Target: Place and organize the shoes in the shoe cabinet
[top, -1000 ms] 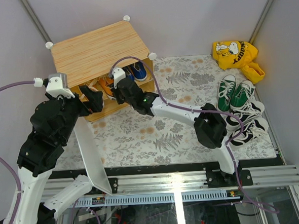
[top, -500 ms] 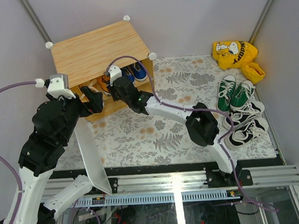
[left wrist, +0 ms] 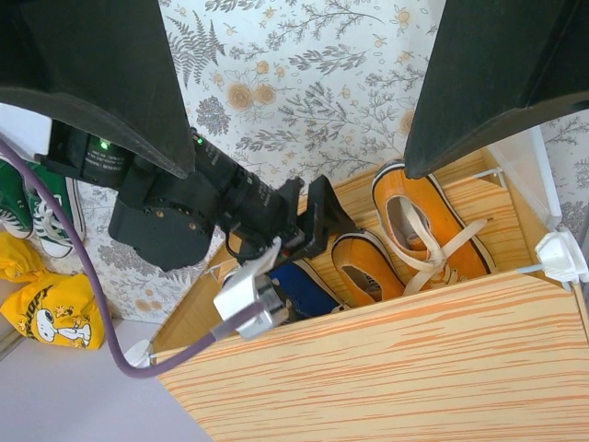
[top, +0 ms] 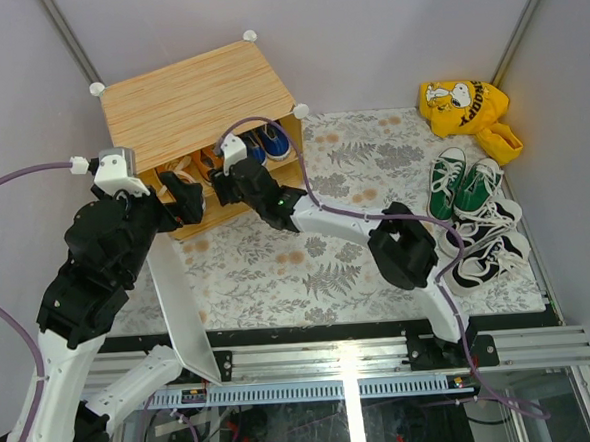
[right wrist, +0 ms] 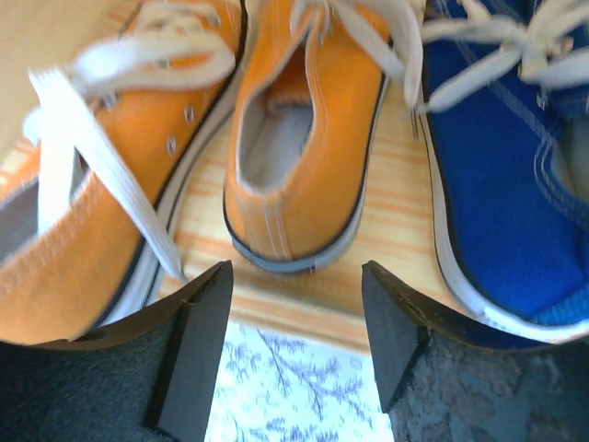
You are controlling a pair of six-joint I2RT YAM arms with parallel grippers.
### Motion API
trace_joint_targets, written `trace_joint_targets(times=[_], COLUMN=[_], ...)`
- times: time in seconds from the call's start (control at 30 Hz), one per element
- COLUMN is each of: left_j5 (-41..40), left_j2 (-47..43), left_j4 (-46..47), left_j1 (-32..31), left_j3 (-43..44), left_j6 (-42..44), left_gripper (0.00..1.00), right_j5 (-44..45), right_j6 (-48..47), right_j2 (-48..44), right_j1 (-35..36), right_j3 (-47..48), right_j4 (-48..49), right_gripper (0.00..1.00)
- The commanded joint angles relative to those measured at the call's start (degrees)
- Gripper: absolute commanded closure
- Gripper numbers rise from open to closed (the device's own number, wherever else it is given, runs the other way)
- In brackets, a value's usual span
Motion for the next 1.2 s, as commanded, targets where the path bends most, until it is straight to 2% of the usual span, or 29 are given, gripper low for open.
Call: trace_joint_targets(times=[0.0,0.23,0.6,0.83,0.93,1.1,1.17], left_j5=[0.45,0.78,0.50,0.23,-0.26,-0.88,-0.89], left_j2=[0.07,0.85,1.69,2.14,2.11,1.88,1.82], left_j4=[1.15,0.94,0.58,0.90,1.16,1.11,1.11], left_j1=[-0.36,-0.36,-0.36,-0.36,-0.37,-0.36,-0.36], left_j3=[1.62,2.51,2.61,1.70,1.10,0.85,0.70], left_j6=[0.35,-0.40,-0.49,-0.44,-0.15,0.44,0.44], left_gripper=[0.05,0.05,0.05,0.05,0.05,0.05,0.05], right_j5=[-1.90,-9.55,-19.68,-19.23,-18.58,-16.02,-15.86], right_j6=[1.95,-1.22,-1.43,-2.04,-1.92,-1.59,-1.72], right_j2=[-9.84,-14.13,-7.93,-3.32,-1.69,-0.92,-1.13], right_j1=[-0.11,3.34,4.12,4.13,4.13,4.13,4.13], right_j3=[-7.90,-13.39,-6.65,-1.15,-0.02,-0.27,-0.61], right_j4=[6.92,7.54,7.53,6.70,7.94,10.86,12.34], right_gripper=[0.34,0.32,0.33,0.35,0.41,0.67,0.72])
